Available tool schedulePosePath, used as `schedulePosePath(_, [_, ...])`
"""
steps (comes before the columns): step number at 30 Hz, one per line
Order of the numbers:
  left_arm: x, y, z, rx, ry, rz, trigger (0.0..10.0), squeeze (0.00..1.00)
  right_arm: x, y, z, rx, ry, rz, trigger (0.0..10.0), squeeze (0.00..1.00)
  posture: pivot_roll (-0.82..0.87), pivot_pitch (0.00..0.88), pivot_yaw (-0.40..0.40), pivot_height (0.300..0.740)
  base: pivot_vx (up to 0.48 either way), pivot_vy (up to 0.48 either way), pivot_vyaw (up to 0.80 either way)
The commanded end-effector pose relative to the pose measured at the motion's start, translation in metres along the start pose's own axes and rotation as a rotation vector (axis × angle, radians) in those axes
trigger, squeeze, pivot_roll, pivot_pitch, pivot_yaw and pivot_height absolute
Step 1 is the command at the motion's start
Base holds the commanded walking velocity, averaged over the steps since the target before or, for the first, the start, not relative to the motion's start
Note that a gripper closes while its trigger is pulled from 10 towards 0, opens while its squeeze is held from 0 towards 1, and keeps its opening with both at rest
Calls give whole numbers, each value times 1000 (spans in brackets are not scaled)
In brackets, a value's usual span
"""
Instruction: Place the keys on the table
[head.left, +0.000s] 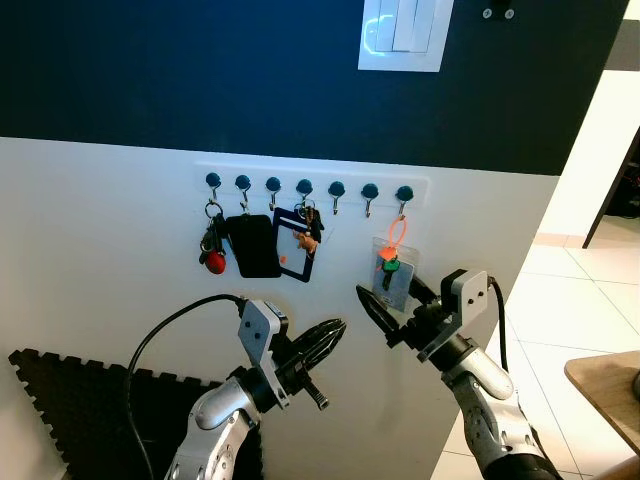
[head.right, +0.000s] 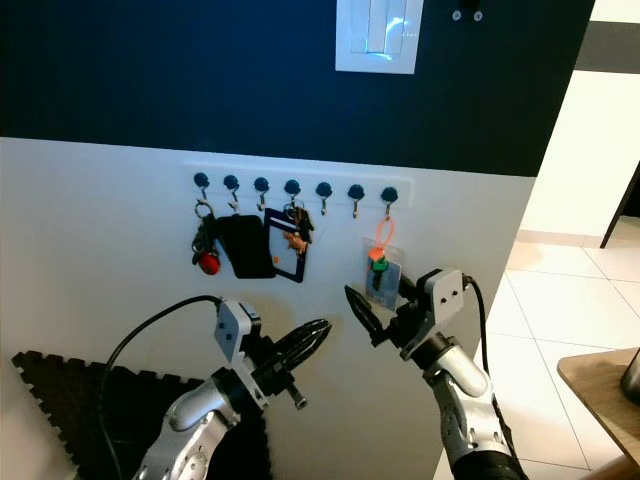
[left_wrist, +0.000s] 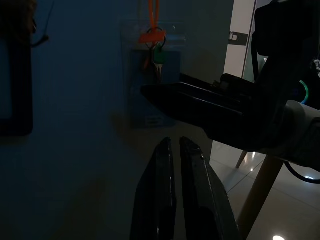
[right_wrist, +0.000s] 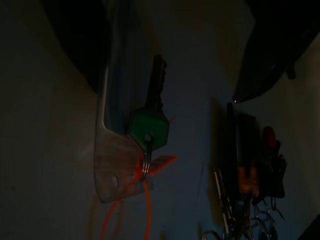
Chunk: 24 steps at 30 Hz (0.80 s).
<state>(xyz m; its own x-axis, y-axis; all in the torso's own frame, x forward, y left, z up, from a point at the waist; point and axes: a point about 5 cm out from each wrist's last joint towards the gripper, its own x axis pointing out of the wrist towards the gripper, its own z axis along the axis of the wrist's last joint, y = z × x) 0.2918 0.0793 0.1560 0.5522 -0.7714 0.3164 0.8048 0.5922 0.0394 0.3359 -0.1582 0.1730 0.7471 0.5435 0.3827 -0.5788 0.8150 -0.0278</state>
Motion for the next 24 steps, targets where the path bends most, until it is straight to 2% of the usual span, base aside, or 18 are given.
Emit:
schedulePosePath(1, [-4, -1, 0, 10, 25, -14, 10000, 0, 2, -1, -1, 17, -3, -4, 4510, 0, 37, 13, -12, 740, 0, 0, 0])
schedulePosePath(2, [-4, -1, 0, 11, 28, -16, 10000, 0, 2, -1, -1, 19, -4, -6, 3608, 0, 37, 13, -12, 740, 0, 0, 0])
schedulePosePath(3, [-4, -1, 0, 11, 29, -17, 10000, 0, 2, -1, -1, 20, -5, -8, 3608, 0, 38, 12, -10, 740, 0, 0, 0])
schedulePosePath(4, [-4, -1, 0, 11, 31, -17, 10000, 0, 2, -1, -2, 18, -3, -15, 0, 0, 38, 12, -10, 740, 0, 0, 0])
schedulePosePath(20, [-2, -1, 1, 20, 40, -29, 10000, 0, 4, -7, 2, 34, -40, -64, 0, 0, 40, 14, -9, 740, 0, 0, 0])
schedulePosePath(21, [-2, -1, 1, 20, 40, -29, 10000, 0, 5, -7, 3, 33, -44, -66, 1608, 0, 41, 15, -9, 740, 0, 0, 0])
schedulePosePath(22, [-2, -1, 1, 20, 40, -29, 10000, 0, 5, -7, 3, 33, -44, -66, 1608, 0, 41, 15, -9, 740, 0, 0, 0])
schedulePosePath(23, [-2, -1, 1, 22, 41, -29, 10000, 0, 6, -8, 6, 29, -54, -69, 2863, 0, 41, 15, -9, 740, 0, 0, 0])
schedulePosePath(24, [-3, -1, 1, 23, 42, -28, 10000, 0, 7, -8, 7, 27, -58, -69, 2863, 0, 41, 15, -9, 740, 0, 0, 0])
